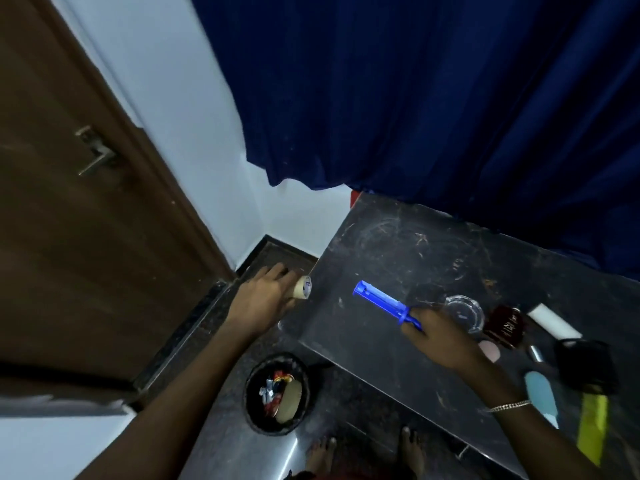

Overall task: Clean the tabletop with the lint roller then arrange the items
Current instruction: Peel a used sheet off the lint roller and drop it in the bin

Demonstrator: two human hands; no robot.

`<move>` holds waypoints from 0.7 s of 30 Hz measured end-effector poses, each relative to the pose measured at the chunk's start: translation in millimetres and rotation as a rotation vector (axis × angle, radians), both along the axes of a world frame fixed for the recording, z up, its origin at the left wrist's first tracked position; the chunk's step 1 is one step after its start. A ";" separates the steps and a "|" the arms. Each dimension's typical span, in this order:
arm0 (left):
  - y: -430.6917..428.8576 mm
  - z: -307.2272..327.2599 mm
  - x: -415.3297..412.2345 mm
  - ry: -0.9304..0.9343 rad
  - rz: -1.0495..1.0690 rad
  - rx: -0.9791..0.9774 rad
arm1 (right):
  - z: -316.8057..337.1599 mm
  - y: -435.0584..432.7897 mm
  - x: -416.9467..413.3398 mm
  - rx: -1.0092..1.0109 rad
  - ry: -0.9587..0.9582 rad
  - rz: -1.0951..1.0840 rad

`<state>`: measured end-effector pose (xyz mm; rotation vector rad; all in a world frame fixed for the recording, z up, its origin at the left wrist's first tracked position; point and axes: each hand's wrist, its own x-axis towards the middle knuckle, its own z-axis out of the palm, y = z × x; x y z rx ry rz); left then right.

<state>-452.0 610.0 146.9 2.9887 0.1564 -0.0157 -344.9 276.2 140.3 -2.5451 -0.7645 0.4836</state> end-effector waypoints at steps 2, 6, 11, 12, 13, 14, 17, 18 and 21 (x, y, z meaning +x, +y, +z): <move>9.4 -5.3 -17.8 -0.005 0.044 -0.027 | -11.7 14.3 -8.4 0.023 0.070 -0.022; 26.1 -20.7 -53.7 -0.018 0.169 -0.195 | -35.5 49.0 -28.0 0.105 0.173 -0.051; 41.4 -45.7 -102.7 -0.057 0.422 -0.586 | -61.6 92.8 -59.3 0.209 0.294 -0.008; 43.8 -51.5 -113.1 -0.060 0.467 -0.650 | -66.5 101.1 -67.1 0.219 0.319 0.000; 46.3 -57.5 -122.6 -0.058 0.506 -0.696 | -71.0 109.0 -74.5 0.227 0.338 0.011; 48.6 -63.9 -131.3 -0.053 0.539 -0.721 | -75.6 116.2 -81.4 0.229 0.351 0.023; 54.7 -82.1 -152.3 -0.030 0.628 -0.760 | -91.3 136.6 -99.9 0.200 0.418 0.047; 57.1 -89.7 -157.6 -0.022 0.654 -0.768 | -97.1 143.4 -105.5 0.187 0.443 0.047; 61.0 -116.8 -170.6 0.005 0.723 -0.796 | -115.8 161.1 -119.5 0.168 0.491 0.032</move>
